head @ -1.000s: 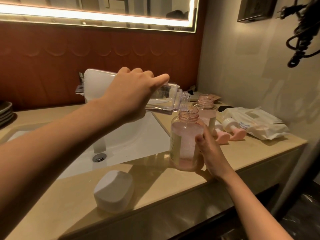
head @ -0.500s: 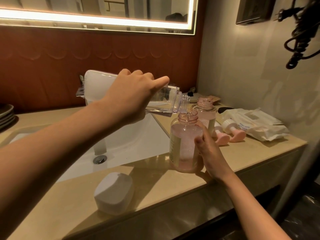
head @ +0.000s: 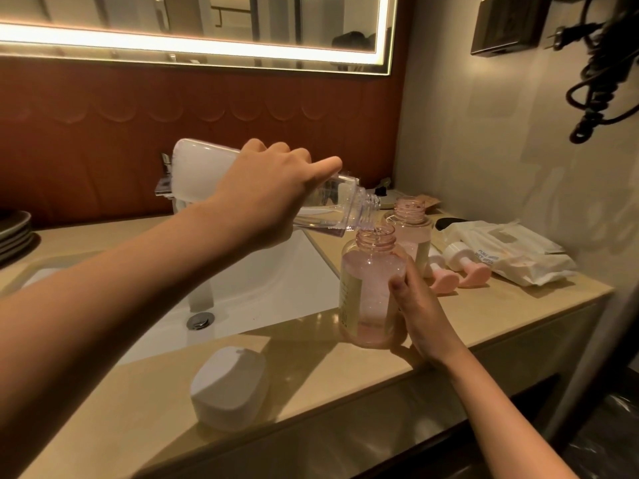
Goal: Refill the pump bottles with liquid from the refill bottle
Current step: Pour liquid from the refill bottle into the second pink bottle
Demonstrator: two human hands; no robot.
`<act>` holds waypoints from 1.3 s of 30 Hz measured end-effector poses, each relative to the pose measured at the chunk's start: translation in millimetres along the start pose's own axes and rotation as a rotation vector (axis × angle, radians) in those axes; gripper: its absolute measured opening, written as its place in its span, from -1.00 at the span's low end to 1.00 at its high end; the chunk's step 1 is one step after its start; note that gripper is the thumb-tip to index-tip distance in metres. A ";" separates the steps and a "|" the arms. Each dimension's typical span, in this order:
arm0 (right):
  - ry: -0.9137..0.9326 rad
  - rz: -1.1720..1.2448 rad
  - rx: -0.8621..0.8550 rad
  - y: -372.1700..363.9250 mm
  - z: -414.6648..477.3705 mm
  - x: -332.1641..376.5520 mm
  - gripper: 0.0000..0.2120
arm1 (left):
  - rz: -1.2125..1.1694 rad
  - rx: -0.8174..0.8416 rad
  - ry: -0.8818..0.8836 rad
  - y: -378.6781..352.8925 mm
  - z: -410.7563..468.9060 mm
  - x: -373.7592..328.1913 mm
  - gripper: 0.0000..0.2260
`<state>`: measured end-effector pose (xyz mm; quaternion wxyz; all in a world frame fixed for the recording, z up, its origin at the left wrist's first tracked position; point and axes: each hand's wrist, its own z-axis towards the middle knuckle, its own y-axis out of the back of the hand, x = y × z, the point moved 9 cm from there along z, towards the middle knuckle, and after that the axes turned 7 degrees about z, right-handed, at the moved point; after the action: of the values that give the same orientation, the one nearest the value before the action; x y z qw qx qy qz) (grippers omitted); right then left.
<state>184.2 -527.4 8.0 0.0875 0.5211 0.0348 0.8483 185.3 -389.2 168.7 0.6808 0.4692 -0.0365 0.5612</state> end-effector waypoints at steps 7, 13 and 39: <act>-0.019 -0.009 0.003 -0.9 0.0 0.0 -0.25 | 0.021 0.001 -0.012 1.2 1.1 -0.2 -0.38; -0.012 -0.026 0.011 -1.5 -0.3 2.1 -0.24 | 0.022 0.006 -0.016 3.6 2.0 -1.3 -0.38; -0.001 -0.009 0.008 -1.3 -0.9 3.6 -0.26 | 0.035 0.017 -0.044 8.5 9.6 -2.8 -0.41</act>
<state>181.9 -525.5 10.6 0.0890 0.5219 0.0405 0.8474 182.1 -398.4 177.5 0.6661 0.4863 -0.0548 0.5628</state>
